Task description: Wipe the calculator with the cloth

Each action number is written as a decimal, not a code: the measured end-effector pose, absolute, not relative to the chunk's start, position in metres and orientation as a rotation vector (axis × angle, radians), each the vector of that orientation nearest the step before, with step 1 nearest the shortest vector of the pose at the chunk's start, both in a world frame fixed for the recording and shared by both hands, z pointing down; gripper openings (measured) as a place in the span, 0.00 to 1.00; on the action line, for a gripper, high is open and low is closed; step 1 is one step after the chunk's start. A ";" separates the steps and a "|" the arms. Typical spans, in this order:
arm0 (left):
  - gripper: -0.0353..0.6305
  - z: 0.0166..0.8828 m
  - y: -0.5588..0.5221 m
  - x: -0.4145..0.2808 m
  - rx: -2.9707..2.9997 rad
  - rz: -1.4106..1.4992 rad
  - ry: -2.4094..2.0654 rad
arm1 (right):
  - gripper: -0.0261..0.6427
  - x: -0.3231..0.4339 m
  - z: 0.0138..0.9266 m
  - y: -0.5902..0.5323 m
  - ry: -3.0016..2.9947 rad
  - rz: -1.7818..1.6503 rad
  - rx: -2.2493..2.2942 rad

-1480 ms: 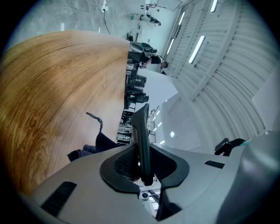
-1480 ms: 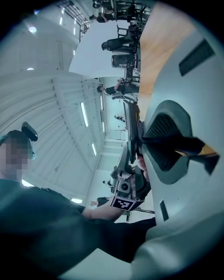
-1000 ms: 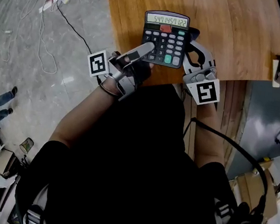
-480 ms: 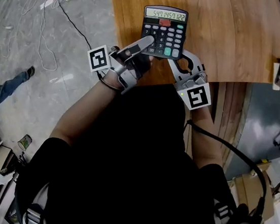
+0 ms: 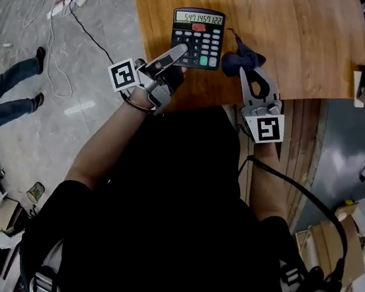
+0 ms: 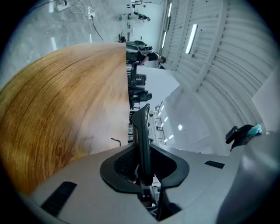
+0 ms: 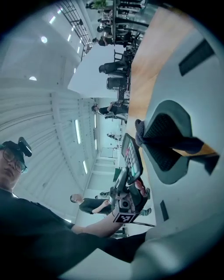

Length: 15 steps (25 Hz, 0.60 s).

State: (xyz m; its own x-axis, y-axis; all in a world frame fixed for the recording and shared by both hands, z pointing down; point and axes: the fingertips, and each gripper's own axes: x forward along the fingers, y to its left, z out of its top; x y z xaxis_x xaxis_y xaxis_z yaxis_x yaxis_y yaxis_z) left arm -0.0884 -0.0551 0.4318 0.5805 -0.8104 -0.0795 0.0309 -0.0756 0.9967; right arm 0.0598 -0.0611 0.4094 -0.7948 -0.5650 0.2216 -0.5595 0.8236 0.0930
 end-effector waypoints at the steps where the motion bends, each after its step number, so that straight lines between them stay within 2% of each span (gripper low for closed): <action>1: 0.16 0.438 -0.053 -0.085 1.502 -0.767 -0.703 | 0.09 0.063 0.409 -0.063 -2.756 -0.040 0.884; 15: 0.16 0.520 -0.023 -0.060 1.467 -0.490 -0.810 | 0.09 0.058 0.466 -0.057 -2.590 0.085 0.883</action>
State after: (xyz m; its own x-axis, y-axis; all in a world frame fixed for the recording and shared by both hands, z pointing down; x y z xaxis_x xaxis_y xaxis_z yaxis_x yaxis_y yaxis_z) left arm -0.0600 -0.0228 0.5200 0.6549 -0.7341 0.1797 -0.1809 0.0786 0.9803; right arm 0.0585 -0.0567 0.4656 -0.7196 -0.5738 0.3911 -0.5982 0.7982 0.0706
